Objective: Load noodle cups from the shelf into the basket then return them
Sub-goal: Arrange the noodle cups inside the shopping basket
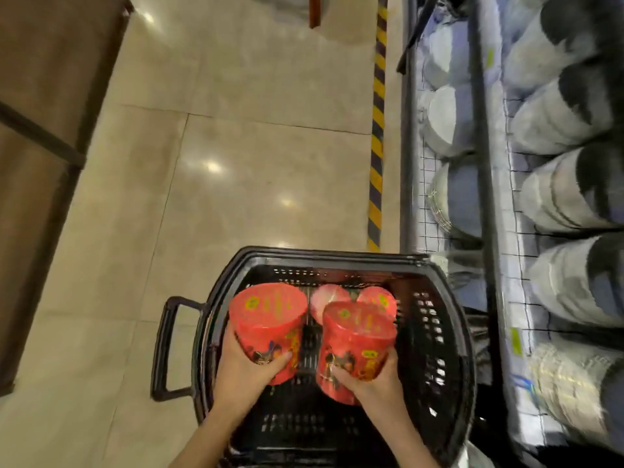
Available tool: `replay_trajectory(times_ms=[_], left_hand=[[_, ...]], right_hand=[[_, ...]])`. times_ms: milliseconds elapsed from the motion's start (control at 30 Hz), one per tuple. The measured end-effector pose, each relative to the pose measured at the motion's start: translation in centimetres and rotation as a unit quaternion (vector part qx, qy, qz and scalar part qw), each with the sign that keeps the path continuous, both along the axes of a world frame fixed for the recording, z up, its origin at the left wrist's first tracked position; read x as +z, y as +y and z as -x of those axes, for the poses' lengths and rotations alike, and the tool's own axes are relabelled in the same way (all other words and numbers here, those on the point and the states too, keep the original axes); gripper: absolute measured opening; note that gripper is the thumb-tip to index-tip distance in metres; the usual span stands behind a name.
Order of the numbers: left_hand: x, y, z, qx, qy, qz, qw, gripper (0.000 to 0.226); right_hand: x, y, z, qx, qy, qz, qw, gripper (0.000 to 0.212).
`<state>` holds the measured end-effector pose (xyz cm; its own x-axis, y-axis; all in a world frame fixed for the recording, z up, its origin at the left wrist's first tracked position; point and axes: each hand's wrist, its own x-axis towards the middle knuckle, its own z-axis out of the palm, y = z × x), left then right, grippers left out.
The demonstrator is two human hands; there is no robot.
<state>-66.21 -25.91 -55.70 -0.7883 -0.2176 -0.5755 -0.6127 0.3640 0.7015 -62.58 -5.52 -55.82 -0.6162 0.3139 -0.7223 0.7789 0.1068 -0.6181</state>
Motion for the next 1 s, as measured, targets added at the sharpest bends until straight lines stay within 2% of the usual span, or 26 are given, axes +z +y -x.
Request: replay_trajectory(times_ms=[100,233,467,600,733,867,1000], left_hand=[[-6.6,0.0,1.2,-0.024,0.004,0.019,1.0,0.118],[-14.5,0.5,2.2,-0.039,0.018,0.03,0.999,0.112],[-24.5,0.6,1.8,-0.048,0.028,0.06,0.997,0.11],[-27.8,1.5,1.1,-0.017,0.054,0.026,0.998,0.101],[-29.9,2.8,0.5,0.01,0.058,0.03,0.998,0.104],[-32.1,3.2,0.3,0.023,0.024,0.055,0.998,0.113],[-33.3,2.6,0.2,0.01,0.022,0.04,0.999,0.101]], right_hand=[[-6.8,-0.4,0.1,0.019,-0.027,-0.017,0.999,0.113],[-14.3,-0.3,-0.3,0.039,-0.044,-0.041,0.997,0.122],[-22.2,1.1,-1.5,0.08,-0.042,-0.048,0.995,0.119],[-24.8,2.4,-2.5,0.126,-0.011,-0.033,0.991,0.113],[-26.7,3.8,-4.1,0.124,-0.059,0.012,0.99,0.095],[-28.7,5.1,-5.1,0.16,-0.073,0.053,0.983,0.119],[-29.9,6.0,-5.1,0.209,-0.087,0.107,0.968,0.125]])
